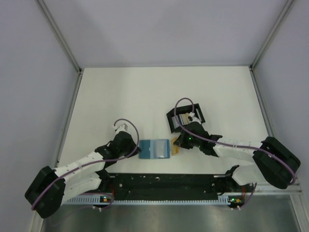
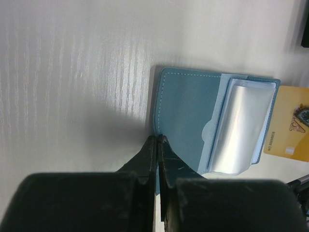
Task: Put the credit cards into the card holder
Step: Open the card holder at the center of the board.
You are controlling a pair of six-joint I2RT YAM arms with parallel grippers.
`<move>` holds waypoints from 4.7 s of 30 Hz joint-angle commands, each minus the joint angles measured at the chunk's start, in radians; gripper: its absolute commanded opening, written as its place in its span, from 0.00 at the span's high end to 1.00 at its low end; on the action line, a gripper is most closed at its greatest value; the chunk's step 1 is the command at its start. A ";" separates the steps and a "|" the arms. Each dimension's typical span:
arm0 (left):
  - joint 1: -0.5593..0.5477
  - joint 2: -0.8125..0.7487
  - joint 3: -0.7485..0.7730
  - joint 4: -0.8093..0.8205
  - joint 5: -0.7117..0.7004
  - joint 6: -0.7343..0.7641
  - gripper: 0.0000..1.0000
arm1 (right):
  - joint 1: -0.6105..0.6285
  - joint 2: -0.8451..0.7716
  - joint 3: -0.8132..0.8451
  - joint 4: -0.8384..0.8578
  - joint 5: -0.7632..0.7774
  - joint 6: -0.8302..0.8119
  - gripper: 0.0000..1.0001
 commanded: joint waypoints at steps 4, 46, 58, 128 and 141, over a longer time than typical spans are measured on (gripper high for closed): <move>-0.003 -0.011 -0.012 0.006 -0.013 0.000 1.00 | -0.005 -0.190 0.022 -0.101 0.129 -0.051 1.00; -0.005 -0.008 -0.005 0.014 -0.021 -0.010 1.00 | 0.038 -0.019 0.022 0.080 0.034 0.000 1.00; -0.005 -0.005 -0.017 0.031 -0.016 -0.013 1.00 | 0.044 0.104 0.019 0.166 -0.016 0.021 1.00; -0.016 -0.136 -0.009 0.045 0.033 -0.044 1.00 | 0.351 0.320 0.577 -0.116 0.389 -0.160 1.00; -0.019 -0.148 -0.021 0.051 0.030 -0.049 1.00 | 0.370 0.356 0.594 -0.177 0.463 -0.151 1.00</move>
